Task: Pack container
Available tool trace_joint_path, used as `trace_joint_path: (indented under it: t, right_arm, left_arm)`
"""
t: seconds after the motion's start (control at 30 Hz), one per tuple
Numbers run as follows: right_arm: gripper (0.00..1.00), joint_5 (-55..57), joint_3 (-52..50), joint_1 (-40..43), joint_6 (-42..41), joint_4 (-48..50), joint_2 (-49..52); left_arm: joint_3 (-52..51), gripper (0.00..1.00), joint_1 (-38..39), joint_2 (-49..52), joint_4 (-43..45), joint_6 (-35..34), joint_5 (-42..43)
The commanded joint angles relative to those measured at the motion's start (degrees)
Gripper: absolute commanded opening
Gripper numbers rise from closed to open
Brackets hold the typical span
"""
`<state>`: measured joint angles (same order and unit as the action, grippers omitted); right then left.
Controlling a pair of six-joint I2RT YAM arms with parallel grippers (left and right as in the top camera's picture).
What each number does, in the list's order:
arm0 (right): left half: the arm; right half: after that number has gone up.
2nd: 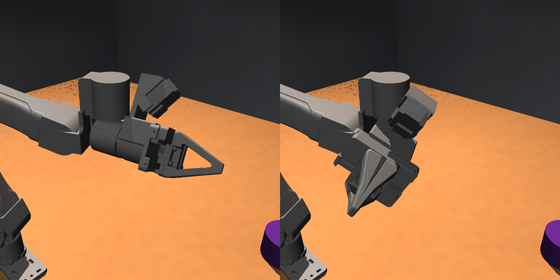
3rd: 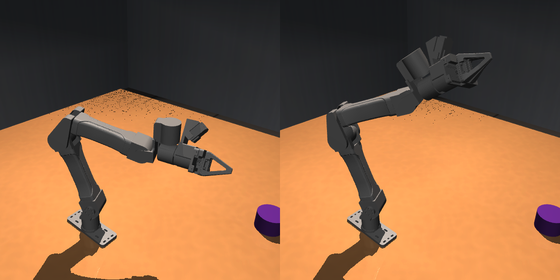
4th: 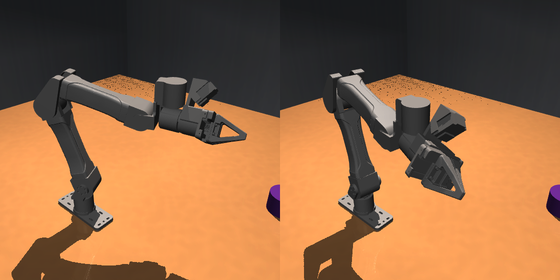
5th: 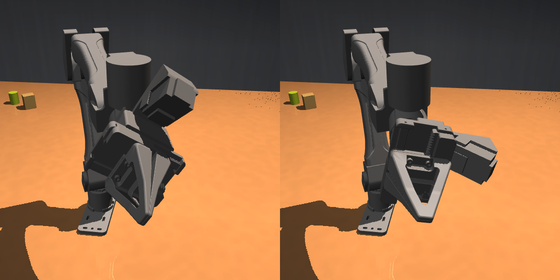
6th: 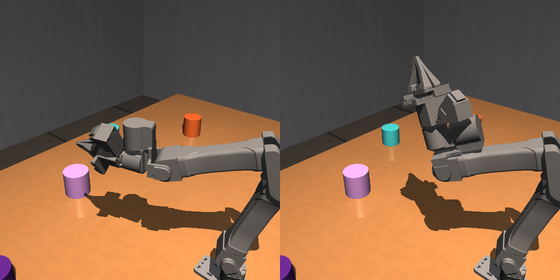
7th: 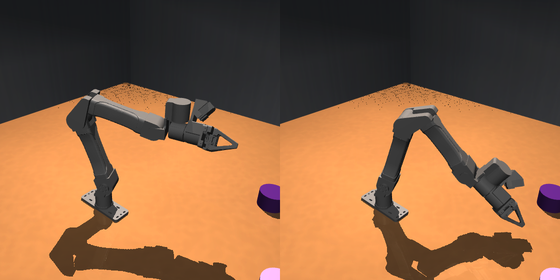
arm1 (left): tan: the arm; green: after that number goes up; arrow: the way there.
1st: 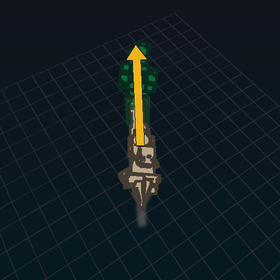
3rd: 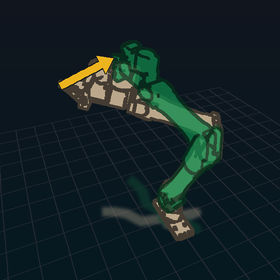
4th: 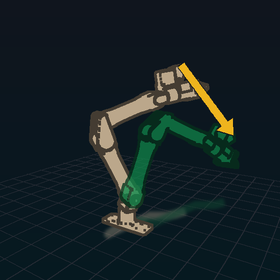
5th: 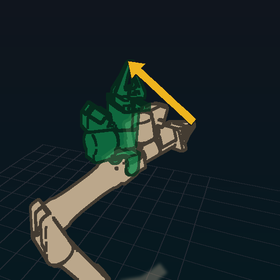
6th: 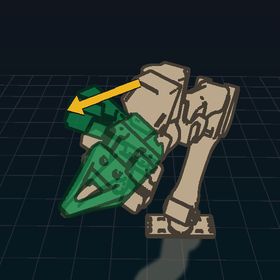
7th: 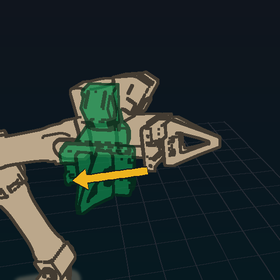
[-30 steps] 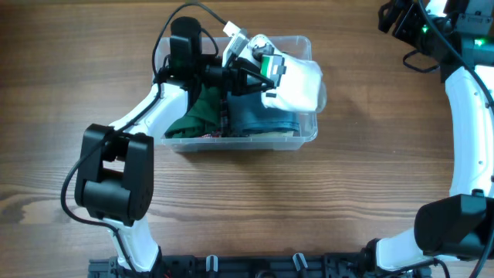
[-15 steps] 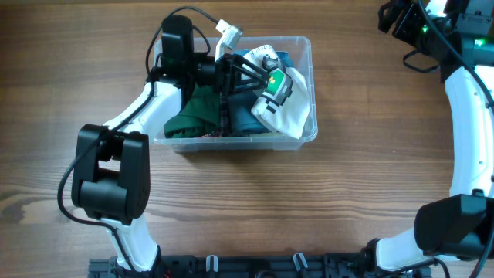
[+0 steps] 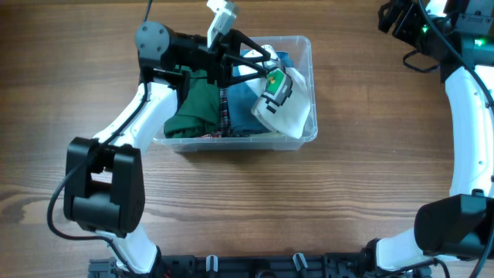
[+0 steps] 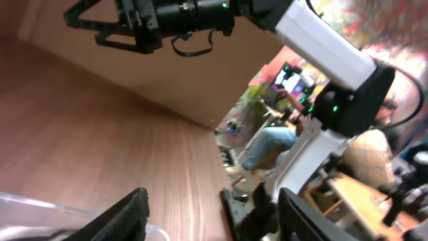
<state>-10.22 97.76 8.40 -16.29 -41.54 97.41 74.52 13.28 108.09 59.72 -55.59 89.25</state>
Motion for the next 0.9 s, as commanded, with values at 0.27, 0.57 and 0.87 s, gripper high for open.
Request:
trace_joint_path:
  t: [0.27,0.57,0.87]
  right_arm:
    - [1.0,0.4,-0.4,-0.1,-0.4,0.2,0.6]
    - [1.0,0.4,-0.4,-0.1,-0.4,0.2,0.6]
    - [1.0,0.4,-0.4,-0.1,-0.4,0.2,0.6]
  left_arm:
    - [0.6,0.67,-6.0,0.2,-1.3,-4.7,0.5]
    - [0.6,0.86,-10.2,0.2,-7.5,-28.7,-17.6]
    - [0.6,0.99,-17.0,0.2,-35.4,-15.1,-37.6]
